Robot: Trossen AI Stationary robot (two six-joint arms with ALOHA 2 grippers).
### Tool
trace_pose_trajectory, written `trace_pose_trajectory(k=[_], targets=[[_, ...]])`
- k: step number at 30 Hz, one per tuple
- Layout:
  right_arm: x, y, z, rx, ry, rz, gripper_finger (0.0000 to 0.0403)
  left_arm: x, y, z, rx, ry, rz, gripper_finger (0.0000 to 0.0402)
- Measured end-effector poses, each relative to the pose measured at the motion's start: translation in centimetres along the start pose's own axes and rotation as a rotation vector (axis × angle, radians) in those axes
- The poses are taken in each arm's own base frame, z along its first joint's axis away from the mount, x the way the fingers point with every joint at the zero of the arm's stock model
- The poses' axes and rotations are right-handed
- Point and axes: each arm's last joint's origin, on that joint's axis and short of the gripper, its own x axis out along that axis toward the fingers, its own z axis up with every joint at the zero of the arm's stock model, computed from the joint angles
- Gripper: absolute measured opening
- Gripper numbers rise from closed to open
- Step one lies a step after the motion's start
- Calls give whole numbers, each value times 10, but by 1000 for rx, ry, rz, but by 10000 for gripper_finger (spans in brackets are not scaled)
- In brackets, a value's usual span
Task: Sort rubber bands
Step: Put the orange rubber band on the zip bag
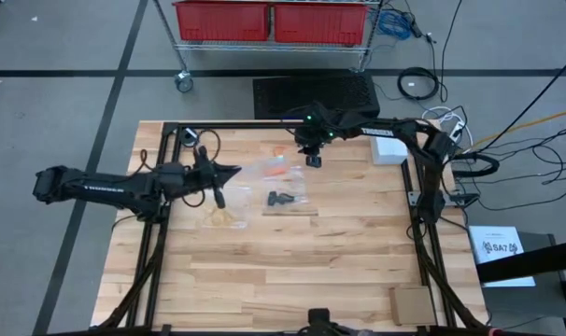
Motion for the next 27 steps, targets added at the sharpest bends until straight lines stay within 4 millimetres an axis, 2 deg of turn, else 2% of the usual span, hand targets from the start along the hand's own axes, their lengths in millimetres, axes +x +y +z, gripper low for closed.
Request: trace_pose_trajectory(k=[8,14,21,27], targets=[[17,-8,-1,-122,-61,-21,155,-11,5,10,-3,-66,20,4],[29,-23,11,-139,-55,-17,157,-12,5,9,4,-57,20,4],[54,-42,27,-145,47,57,158,-12,6,6,14,-27,41,4],[68,-49,33,-141,112,107,158,-13,6,5,17,-20,45,4]])
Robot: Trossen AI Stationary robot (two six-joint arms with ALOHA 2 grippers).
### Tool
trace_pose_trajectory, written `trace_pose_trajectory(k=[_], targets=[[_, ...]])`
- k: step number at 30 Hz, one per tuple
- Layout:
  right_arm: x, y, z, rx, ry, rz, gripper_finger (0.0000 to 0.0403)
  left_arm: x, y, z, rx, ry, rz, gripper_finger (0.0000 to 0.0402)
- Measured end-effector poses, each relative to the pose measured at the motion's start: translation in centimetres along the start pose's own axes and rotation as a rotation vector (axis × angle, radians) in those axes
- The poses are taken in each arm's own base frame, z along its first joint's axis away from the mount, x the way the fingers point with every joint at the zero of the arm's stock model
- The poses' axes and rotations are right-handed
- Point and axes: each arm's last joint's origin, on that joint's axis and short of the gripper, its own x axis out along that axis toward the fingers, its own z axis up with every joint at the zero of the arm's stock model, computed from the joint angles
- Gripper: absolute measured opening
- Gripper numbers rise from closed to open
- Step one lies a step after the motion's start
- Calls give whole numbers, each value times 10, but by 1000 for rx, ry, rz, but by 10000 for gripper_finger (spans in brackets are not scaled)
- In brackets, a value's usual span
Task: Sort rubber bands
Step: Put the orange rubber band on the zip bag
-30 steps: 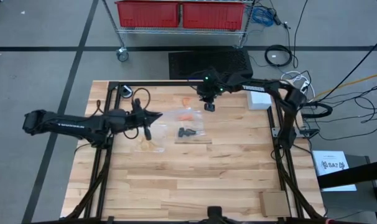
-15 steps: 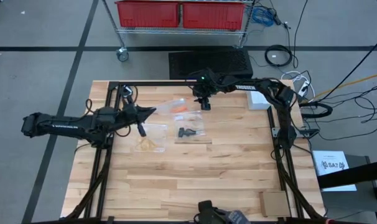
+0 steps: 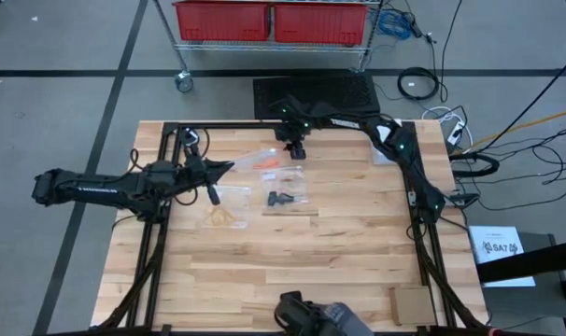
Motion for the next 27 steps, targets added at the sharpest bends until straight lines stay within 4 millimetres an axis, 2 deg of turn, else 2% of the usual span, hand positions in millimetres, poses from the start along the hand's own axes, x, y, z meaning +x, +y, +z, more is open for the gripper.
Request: trace_pose_trajectory(k=[6,10,15,20,24,27], targets=[[12,1,-2,-25,30,31,157,0,0,-1,3,5,0,4],[12,2,-1,-30,28,35,148,0,0,-1,5,8,0,4],[12,2,-2,-52,30,37,101,0,0,0,4,5,0,4],[11,0,-1,-75,32,12,14,0,0,0,3,5,0,4],[9,2,0,-90,65,-7,4,0,0,0,3,4,0,4],[-5,5,5,-85,68,-8,1,0,0,0,3,3,0,4]])
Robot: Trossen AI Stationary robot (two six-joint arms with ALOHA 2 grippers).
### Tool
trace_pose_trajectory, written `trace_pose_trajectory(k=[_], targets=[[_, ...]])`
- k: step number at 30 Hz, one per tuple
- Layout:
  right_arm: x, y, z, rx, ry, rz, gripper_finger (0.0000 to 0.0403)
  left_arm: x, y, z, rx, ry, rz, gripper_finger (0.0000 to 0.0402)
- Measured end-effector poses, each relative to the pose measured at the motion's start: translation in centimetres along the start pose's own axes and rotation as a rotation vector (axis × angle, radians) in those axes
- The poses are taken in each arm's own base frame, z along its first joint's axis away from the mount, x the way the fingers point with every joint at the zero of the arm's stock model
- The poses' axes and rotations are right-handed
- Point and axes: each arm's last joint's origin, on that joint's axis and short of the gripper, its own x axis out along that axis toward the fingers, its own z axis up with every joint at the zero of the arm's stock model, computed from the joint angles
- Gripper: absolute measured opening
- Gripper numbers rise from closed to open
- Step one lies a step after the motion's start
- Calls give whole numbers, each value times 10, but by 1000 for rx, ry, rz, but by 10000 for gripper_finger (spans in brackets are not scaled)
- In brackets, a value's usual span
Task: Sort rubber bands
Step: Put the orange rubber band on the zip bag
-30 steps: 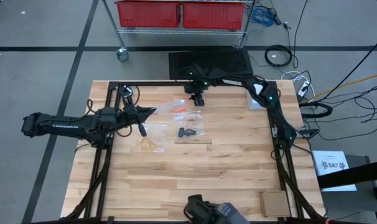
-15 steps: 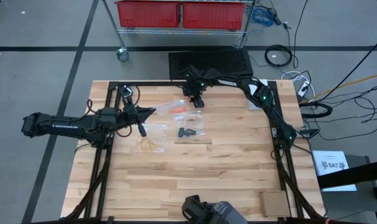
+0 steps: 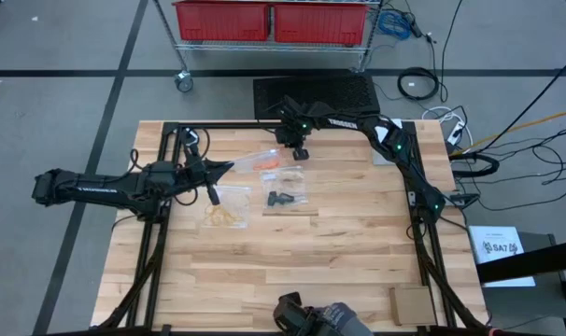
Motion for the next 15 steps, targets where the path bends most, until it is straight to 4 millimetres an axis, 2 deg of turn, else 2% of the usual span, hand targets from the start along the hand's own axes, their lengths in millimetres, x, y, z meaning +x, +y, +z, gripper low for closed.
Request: trace_pose_trajectory(k=[8,11,15], targets=[[-48,10,17,39,-29,-15,0,-1,0,1,1,-7,-1,4],[-48,12,19,56,-33,-15,5,-1,0,1,4,-9,-1,4],[-33,13,18,74,-39,16,33,-1,0,1,4,-6,-2,4]])
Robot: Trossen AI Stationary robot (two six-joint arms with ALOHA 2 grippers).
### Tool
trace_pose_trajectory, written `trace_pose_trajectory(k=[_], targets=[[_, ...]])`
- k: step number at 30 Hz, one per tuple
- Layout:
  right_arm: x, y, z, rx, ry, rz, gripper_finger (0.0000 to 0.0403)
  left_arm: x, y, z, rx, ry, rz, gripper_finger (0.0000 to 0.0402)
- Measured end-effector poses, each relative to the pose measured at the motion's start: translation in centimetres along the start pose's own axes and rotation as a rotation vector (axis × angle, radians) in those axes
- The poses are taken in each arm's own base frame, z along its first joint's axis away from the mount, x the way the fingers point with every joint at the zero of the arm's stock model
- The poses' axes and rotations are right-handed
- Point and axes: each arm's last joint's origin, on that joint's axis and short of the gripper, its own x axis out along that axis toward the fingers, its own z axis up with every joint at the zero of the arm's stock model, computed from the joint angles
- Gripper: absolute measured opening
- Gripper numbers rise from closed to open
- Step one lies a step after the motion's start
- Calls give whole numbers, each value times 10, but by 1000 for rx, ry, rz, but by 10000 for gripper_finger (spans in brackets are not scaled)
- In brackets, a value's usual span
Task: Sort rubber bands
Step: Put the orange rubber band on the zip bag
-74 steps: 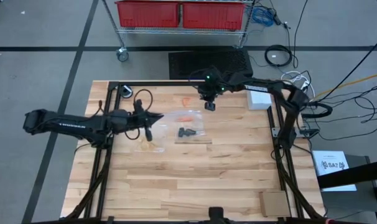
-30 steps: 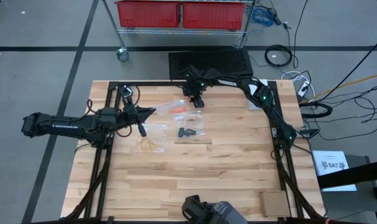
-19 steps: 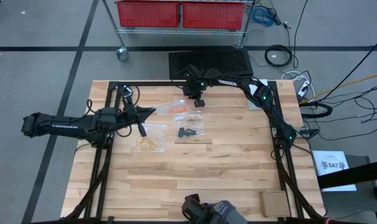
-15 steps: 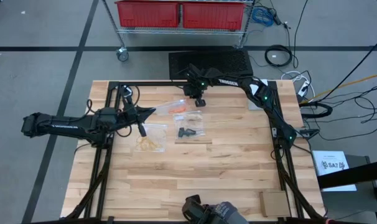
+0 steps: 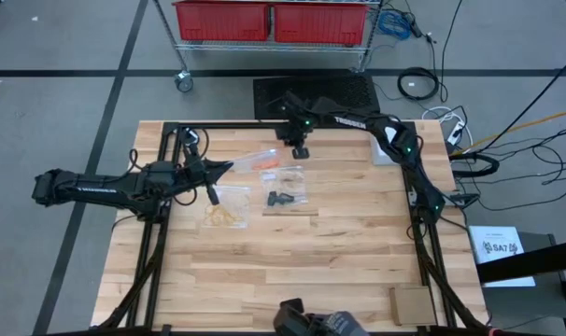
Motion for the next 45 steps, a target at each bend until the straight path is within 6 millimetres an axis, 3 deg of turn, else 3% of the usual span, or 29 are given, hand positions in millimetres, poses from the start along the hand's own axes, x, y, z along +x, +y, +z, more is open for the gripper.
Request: trace_pose_trajectory(k=[5,10,33,39,45], targets=[[15,-4,-3,4,-14,-4,86,0,0,0,0,0,-5,4],[15,-7,0,-6,-39,-27,123,0,0,0,0,2,-4,4],[48,-12,-17,45,18,0,128,0,0,-2,2,18,-4,4],[47,-12,-17,12,8,17,104,0,0,-2,3,17,-4,4],[47,-12,-18,6,-16,49,14,0,0,-2,6,17,-4,4]])
